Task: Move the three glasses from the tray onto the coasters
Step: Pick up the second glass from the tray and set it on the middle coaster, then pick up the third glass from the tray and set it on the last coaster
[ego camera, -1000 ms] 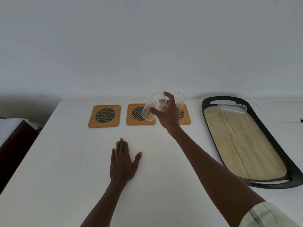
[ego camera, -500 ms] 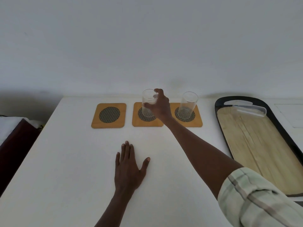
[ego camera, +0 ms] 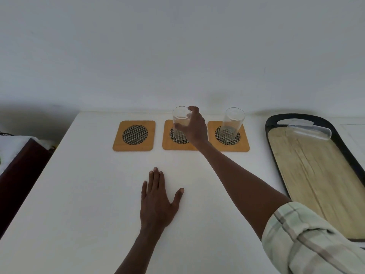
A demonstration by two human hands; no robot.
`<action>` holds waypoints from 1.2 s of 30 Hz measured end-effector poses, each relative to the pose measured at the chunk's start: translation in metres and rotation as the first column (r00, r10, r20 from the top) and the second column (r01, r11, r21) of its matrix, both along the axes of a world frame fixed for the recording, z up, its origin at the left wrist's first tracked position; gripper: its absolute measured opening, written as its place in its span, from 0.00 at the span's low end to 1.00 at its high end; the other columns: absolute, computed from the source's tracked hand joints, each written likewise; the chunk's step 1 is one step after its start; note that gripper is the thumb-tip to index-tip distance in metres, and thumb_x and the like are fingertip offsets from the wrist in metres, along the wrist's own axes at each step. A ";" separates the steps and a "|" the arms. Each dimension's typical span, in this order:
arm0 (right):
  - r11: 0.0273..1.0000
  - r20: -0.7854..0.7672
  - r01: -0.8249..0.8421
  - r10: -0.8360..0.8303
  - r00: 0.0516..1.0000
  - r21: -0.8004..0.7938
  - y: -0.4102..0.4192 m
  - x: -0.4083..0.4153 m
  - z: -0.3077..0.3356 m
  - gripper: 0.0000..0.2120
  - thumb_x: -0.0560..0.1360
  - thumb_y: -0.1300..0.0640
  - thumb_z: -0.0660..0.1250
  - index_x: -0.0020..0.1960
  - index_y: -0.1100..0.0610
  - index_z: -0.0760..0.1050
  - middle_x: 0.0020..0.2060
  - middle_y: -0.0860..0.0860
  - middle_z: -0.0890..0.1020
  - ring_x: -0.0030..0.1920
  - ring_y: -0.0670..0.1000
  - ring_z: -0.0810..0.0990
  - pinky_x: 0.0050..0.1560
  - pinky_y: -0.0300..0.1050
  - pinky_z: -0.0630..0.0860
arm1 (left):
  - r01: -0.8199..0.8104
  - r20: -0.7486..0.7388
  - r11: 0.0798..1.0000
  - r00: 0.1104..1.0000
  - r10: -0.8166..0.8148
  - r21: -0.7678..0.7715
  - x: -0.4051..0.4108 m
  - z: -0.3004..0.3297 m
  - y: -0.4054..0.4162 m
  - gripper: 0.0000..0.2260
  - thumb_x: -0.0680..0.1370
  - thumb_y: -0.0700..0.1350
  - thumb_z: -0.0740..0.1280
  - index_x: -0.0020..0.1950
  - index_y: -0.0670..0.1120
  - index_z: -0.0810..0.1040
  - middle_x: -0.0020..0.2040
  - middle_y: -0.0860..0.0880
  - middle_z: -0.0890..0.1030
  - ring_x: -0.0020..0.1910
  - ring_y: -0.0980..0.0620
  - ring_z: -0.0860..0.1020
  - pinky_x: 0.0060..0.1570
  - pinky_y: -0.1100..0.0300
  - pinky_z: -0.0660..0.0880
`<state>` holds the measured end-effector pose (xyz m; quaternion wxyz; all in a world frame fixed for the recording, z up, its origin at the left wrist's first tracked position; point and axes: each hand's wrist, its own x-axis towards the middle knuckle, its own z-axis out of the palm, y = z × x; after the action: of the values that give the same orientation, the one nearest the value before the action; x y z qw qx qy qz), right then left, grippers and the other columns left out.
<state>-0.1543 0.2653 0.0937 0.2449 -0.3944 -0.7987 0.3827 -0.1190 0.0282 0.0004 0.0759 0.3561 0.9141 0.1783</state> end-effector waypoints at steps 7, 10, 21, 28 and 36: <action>1.000 0.016 0.005 -0.005 1.000 0.007 -0.001 -0.001 -0.001 0.38 0.67 0.47 0.78 0.70 0.55 0.64 0.63 0.55 0.78 0.62 0.57 0.77 0.51 0.47 0.70 | -0.005 -0.016 1.000 1.000 0.005 0.013 -0.001 -0.003 0.000 0.44 0.75 0.74 0.46 0.81 0.46 0.51 0.82 0.49 0.49 0.81 0.51 0.46 0.79 0.50 0.48; 1.000 0.015 -0.001 0.001 1.000 0.015 0.000 -0.001 -0.002 0.38 0.67 0.47 0.78 0.70 0.56 0.64 0.64 0.55 0.77 0.62 0.57 0.76 0.50 0.46 0.69 | -0.008 -0.025 1.000 1.000 0.008 0.007 -0.001 -0.005 0.000 0.43 0.75 0.74 0.47 0.81 0.46 0.51 0.82 0.49 0.50 0.81 0.51 0.46 0.79 0.50 0.48; 0.998 -0.094 0.006 -0.013 0.996 -0.069 -0.007 0.016 0.003 0.47 0.71 0.43 0.74 0.77 0.61 0.53 0.71 0.61 0.67 0.71 0.60 0.66 0.71 0.57 0.66 | -0.007 -0.040 1.000 0.999 0.007 0.009 -0.001 -0.005 -0.001 0.43 0.76 0.74 0.47 0.81 0.46 0.52 0.82 0.49 0.50 0.81 0.52 0.46 0.79 0.50 0.48; 0.996 -0.186 0.021 -0.005 0.982 0.085 -0.023 0.056 0.003 0.35 0.75 0.47 0.72 0.74 0.61 0.61 0.64 0.60 0.73 0.64 0.55 0.72 0.63 0.51 0.72 | 0.003 -0.040 1.000 0.999 -0.003 0.000 0.000 -0.001 -0.001 0.42 0.76 0.73 0.47 0.81 0.45 0.52 0.82 0.48 0.50 0.81 0.51 0.46 0.79 0.50 0.48; 0.991 -0.163 0.007 0.016 0.987 0.135 -0.029 0.104 0.007 0.26 0.75 0.53 0.71 0.68 0.60 0.67 0.59 0.57 0.77 0.57 0.53 0.76 0.57 0.52 0.77 | 0.038 -0.020 0.999 0.999 -0.039 -0.020 0.003 0.005 -0.002 0.38 0.79 0.67 0.47 0.81 0.43 0.48 0.82 0.46 0.46 0.81 0.49 0.43 0.80 0.49 0.46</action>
<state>-0.0500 0.2362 0.1005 0.3350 -0.3424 -0.8009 0.3593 -0.1165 0.0261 0.0050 0.0735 0.3747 0.9096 0.1639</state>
